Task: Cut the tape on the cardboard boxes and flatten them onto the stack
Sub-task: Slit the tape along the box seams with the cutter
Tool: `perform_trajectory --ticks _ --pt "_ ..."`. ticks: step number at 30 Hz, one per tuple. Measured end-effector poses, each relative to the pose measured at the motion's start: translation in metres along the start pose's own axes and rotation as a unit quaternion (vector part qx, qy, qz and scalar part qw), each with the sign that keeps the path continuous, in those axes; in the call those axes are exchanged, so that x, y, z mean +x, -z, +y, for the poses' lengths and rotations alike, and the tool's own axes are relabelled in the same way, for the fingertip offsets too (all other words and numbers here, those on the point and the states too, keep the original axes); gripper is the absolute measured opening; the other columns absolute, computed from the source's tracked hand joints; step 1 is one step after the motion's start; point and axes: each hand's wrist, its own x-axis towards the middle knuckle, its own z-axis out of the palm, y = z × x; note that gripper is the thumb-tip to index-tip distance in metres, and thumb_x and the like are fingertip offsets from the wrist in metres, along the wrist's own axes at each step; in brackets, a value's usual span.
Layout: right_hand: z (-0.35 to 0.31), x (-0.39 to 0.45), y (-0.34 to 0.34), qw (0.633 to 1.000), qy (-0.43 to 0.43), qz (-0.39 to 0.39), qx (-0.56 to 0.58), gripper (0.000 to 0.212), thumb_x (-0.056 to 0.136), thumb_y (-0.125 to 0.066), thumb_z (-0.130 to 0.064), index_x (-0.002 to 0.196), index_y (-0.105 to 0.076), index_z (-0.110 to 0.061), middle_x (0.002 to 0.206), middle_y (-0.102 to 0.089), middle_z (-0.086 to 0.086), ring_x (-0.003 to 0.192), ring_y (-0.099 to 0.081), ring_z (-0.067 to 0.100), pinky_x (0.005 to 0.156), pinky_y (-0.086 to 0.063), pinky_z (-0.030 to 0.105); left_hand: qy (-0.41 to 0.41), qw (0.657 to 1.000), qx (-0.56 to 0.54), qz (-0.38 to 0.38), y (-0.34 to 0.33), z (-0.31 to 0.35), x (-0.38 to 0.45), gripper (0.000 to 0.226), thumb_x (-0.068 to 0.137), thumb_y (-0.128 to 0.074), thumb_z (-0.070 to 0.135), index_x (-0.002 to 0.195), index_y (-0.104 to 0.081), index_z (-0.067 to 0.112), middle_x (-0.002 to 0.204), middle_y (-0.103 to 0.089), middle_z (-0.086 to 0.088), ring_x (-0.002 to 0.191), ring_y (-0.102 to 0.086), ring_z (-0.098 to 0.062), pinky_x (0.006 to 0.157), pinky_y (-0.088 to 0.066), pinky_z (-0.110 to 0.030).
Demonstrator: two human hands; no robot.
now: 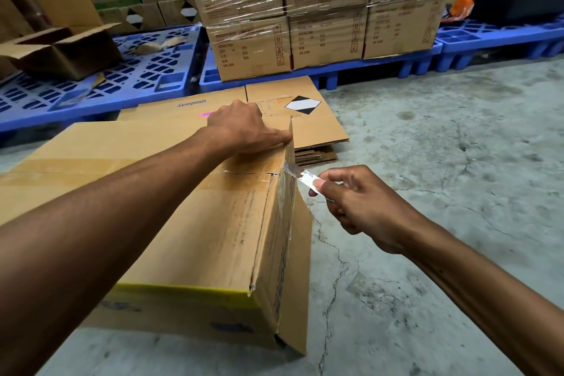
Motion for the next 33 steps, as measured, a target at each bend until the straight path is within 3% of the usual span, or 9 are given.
perform_trajectory --ticks 12,15,18,25,33 --pt "-0.002 -0.002 0.004 1.0 0.002 -0.001 -0.015 0.03 0.1 -0.047 -0.024 0.077 -0.064 -0.015 0.043 -0.035 -0.011 0.043 -0.022 0.01 0.044 -0.017 0.025 -0.004 1.0 -0.004 -0.005 -0.001 -0.001 0.001 0.077 0.069 -0.049 0.081 0.102 -0.068 0.013 0.085 -0.064 -0.003 0.071 -0.053 -0.015 0.061 -0.043 -0.028" --pt "0.001 -0.008 0.004 1.0 -0.014 -0.014 0.002 0.027 0.099 -0.047 -0.022 0.086 -0.066 -0.006 0.046 -0.036 -0.009 0.039 -0.024 0.006 0.041 -0.02 0.022 0.0 1.0 -0.005 -0.008 -0.003 -0.003 0.002 0.079 0.069 -0.049 0.081 0.105 -0.067 0.013 0.088 -0.064 -0.003 0.076 -0.055 -0.017 0.066 -0.046 -0.029" --pt "0.01 -0.019 -0.002 0.998 -0.026 -0.039 -0.034 0.027 0.099 -0.049 -0.023 0.089 -0.068 -0.006 0.045 -0.039 -0.011 0.041 -0.026 0.007 0.042 -0.02 0.024 0.008 1.0 -0.003 -0.017 -0.002 -0.008 0.003 0.081 0.068 -0.048 0.082 0.108 -0.067 0.014 0.092 -0.065 -0.003 0.076 -0.055 -0.016 0.061 -0.044 -0.027" --pt "0.0 -0.012 -0.005 0.996 -0.047 0.044 0.058 0.027 0.101 -0.042 -0.017 0.086 -0.062 -0.007 0.038 -0.035 -0.013 0.035 -0.025 0.004 0.038 -0.021 0.019 0.01 1.0 0.003 -0.024 -0.004 -0.008 0.003 0.077 0.069 -0.046 0.083 0.102 -0.068 0.017 0.083 -0.064 -0.001 0.072 -0.056 -0.015 0.059 -0.045 -0.026" --pt "-0.01 -0.007 -0.02 0.996 -0.057 0.047 0.05 0.027 0.101 -0.041 -0.02 0.083 -0.059 -0.012 0.042 -0.037 -0.011 0.036 -0.026 0.005 0.037 -0.022 0.02 0.02 1.0 0.008 -0.018 -0.005 -0.006 0.001 0.079 0.069 -0.046 0.083 0.105 -0.067 0.016 0.085 -0.063 -0.002 0.081 -0.058 -0.019 0.068 -0.048 -0.03"
